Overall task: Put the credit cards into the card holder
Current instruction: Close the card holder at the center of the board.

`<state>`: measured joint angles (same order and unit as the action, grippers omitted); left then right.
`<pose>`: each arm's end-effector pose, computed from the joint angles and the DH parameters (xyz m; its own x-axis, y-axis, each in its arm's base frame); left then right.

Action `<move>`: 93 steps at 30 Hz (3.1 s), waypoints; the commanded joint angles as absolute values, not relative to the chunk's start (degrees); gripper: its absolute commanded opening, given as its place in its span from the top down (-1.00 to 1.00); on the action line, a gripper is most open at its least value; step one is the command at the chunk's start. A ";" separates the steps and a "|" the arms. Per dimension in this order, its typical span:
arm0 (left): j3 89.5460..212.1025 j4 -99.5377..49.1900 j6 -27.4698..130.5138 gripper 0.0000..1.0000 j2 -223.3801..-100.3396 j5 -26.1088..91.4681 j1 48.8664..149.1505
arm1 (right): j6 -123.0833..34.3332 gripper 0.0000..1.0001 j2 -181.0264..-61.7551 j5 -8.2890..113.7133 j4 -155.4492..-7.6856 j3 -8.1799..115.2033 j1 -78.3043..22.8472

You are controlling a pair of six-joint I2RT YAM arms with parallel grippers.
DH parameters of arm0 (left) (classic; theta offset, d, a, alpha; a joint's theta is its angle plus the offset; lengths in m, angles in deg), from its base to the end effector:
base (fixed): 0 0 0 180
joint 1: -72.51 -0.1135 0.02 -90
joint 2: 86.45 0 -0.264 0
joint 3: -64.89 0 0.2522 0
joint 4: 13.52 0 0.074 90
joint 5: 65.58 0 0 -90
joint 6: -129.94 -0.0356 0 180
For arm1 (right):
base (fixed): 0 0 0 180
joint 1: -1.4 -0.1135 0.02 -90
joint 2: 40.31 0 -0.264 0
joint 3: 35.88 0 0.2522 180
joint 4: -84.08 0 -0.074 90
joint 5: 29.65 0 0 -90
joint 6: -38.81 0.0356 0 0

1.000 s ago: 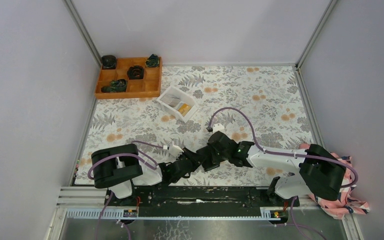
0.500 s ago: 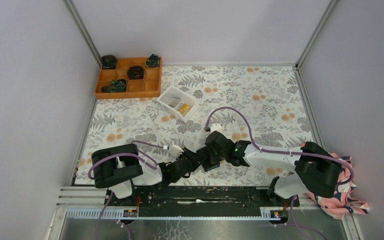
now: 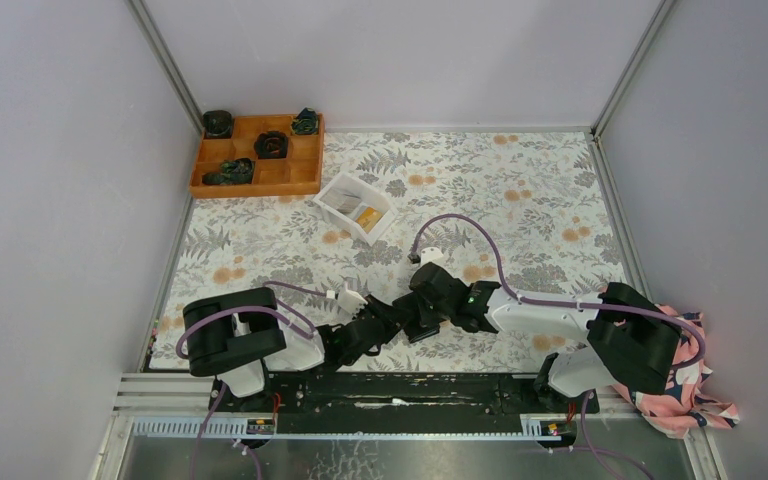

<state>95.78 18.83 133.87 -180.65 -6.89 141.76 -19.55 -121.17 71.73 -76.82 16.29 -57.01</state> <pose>0.1031 -0.2199 0.0977 -0.6271 -0.7507 -0.2079 -0.2258 0.4306 -0.8738 0.1487 0.2284 0.1724 -0.7320 -0.2085 -0.6487 -0.4483 0.8643 0.2280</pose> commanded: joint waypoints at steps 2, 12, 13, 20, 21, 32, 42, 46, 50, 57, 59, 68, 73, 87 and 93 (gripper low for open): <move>95.57 18.35 132.16 0.58 -181.18 -7.69 140.81 | -18.13 0.84 -122.52 72.83 -73.96 15.45 -57.66; 96.14 17.51 131.90 0.58 -181.42 -7.66 140.63 | -16.73 0.85 -124.46 72.28 -74.92 14.62 -57.59; 96.21 17.46 131.88 0.58 -181.51 -7.58 140.67 | -16.55 0.86 -124.81 72.11 -75.01 14.62 -57.58; 96.30 16.56 132.03 0.58 -181.60 -7.46 140.64 | -15.07 0.89 -126.56 71.26 -74.64 14.65 -57.16; 96.31 16.42 132.09 0.58 -181.66 -7.35 140.67 | -14.80 0.90 -126.63 71.21 -74.56 14.52 -56.94; 96.02 16.18 132.48 0.59 -182.60 -6.82 140.31 | -12.59 0.93 -128.70 65.75 -78.63 10.61 -52.10; 95.64 17.10 132.97 0.59 -183.93 -5.99 139.98 | -7.60 0.95 -132.15 60.73 -86.02 3.55 -50.04; 95.49 16.98 133.17 0.60 -184.15 -5.85 139.95 | -4.63 0.96 -132.45 58.70 -90.28 -0.50 -49.53; 95.44 17.27 133.04 0.60 -184.11 -5.71 139.87 | -2.68 0.97 -132.07 57.60 -93.53 -3.92 -49.58; 96.78 15.50 130.91 0.53 -182.27 -6.24 139.49 | -2.44 0.91 -126.13 59.92 -90.36 -5.93 -49.57; 97.55 14.45 129.73 0.49 -181.12 -6.44 139.23 | -3.18 0.85 -124.39 60.49 -88.30 -5.36 -49.56; 99.99 10.84 126.51 0.46 -179.15 -8.18 138.07 | -4.62 0.52 -117.10 61.58 -84.00 -4.90 -49.58; 99.95 12.88 126.07 0.45 -180.30 -7.63 137.29 | -5.75 0.49 -114.97 62.28 -82.00 -3.85 -49.53; 102.87 16.52 115.34 0.51 -179.50 -2.46 136.22 | -6.28 0.53 -117.25 61.85 -83.73 -3.74 -49.58; 102.01 29.83 112.27 0.62 -183.66 7.83 133.05 | -6.28 0.64 -117.79 61.89 -83.98 -3.93 -49.56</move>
